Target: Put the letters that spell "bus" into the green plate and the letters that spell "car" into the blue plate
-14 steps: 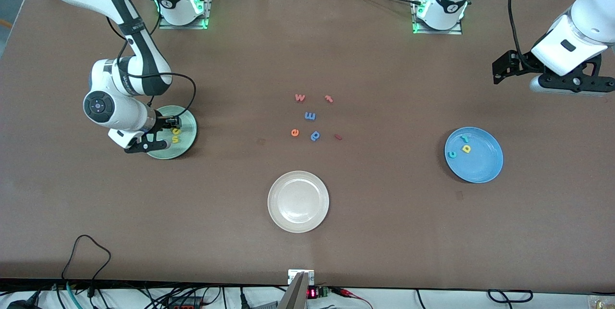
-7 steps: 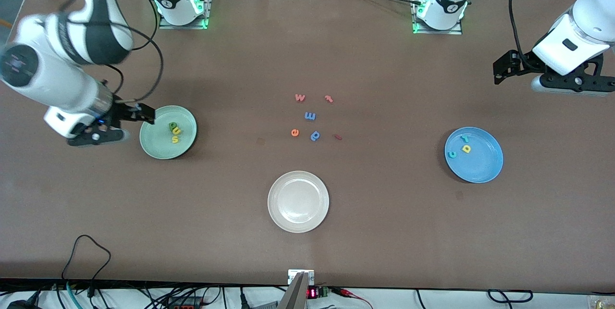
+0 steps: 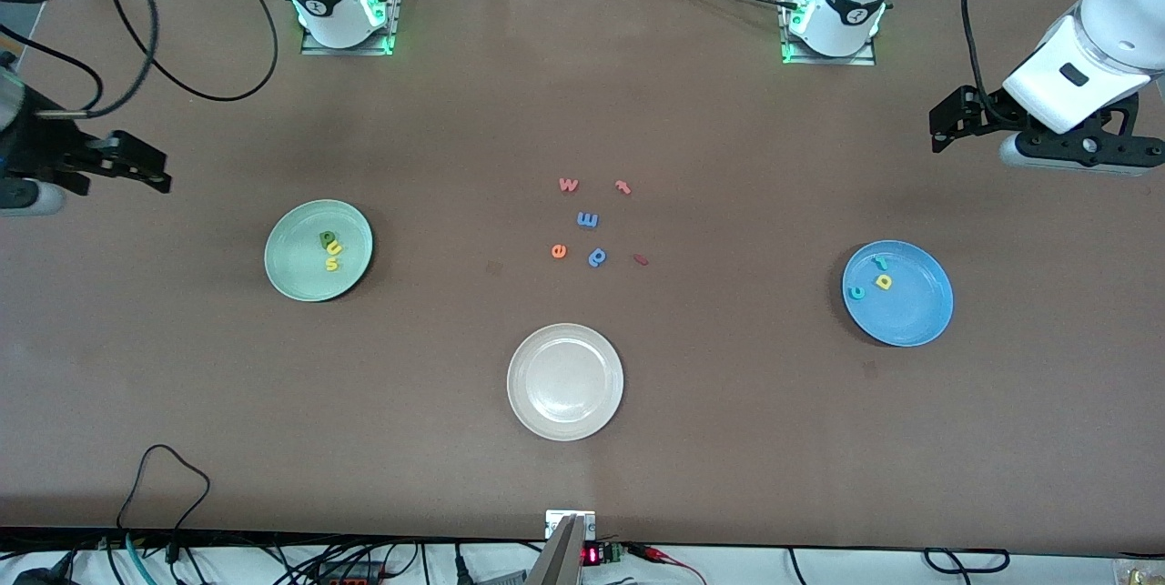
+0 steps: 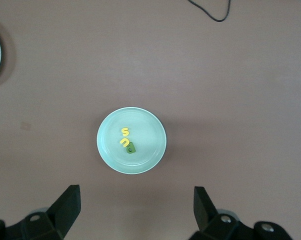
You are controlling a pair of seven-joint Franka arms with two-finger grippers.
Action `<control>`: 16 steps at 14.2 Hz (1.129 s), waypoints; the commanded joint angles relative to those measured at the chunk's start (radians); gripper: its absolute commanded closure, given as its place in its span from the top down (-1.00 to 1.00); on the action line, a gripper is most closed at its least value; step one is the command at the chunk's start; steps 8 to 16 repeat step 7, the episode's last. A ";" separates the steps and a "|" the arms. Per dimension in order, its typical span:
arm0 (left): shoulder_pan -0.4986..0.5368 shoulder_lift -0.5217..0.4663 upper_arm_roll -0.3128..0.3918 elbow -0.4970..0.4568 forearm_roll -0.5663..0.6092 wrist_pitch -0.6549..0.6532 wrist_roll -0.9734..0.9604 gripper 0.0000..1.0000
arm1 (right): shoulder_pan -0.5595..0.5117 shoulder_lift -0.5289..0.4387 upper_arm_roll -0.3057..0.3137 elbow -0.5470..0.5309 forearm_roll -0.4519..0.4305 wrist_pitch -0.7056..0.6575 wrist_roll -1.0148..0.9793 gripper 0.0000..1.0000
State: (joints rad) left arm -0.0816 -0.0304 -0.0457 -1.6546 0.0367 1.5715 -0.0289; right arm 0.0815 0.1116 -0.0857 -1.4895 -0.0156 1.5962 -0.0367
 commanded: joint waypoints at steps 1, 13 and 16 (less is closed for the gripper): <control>0.002 0.015 0.001 0.030 -0.007 -0.027 0.024 1.00 | 0.006 -0.006 -0.011 0.022 0.005 -0.025 -0.008 1.00; 0.002 0.015 0.000 0.030 -0.006 -0.025 0.023 1.00 | 0.006 -0.009 -0.009 0.014 -0.001 -0.039 -0.008 1.00; 0.002 0.015 0.000 0.030 -0.006 -0.025 0.023 1.00 | 0.006 -0.009 -0.009 0.014 -0.001 -0.039 -0.008 1.00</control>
